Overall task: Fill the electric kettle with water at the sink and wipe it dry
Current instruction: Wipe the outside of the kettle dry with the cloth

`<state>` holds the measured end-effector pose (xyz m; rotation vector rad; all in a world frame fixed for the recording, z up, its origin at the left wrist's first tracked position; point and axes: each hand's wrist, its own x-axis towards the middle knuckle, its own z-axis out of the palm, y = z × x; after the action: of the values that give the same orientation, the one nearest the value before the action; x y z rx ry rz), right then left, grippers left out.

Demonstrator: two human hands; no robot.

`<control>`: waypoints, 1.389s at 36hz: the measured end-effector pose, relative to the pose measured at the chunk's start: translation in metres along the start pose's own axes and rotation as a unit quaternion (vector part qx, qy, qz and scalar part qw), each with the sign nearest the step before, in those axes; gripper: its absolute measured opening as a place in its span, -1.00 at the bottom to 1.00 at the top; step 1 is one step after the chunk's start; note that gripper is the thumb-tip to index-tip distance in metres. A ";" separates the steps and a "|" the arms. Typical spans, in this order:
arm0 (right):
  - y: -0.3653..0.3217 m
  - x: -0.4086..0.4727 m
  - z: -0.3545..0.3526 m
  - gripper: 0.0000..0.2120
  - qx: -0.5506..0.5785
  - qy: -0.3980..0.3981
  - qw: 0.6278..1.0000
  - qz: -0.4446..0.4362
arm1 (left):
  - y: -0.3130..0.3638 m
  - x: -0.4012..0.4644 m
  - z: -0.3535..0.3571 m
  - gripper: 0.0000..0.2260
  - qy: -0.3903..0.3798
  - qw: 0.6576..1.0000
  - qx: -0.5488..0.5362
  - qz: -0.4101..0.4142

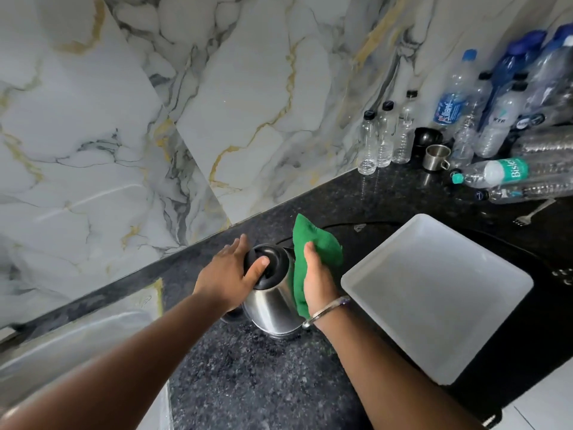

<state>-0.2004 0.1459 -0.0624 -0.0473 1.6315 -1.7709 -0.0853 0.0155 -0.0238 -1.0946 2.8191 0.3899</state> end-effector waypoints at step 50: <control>0.022 0.007 -0.037 -0.34 -0.026 0.060 0.998 -0.026 | 0.000 0.004 0.017 -0.35 -0.031 0.928 -0.355 -0.109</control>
<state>-0.2129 0.1751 -0.0923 -0.0071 1.7764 -1.7995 -0.0879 0.0175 -0.0411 -1.4393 2.4898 1.4604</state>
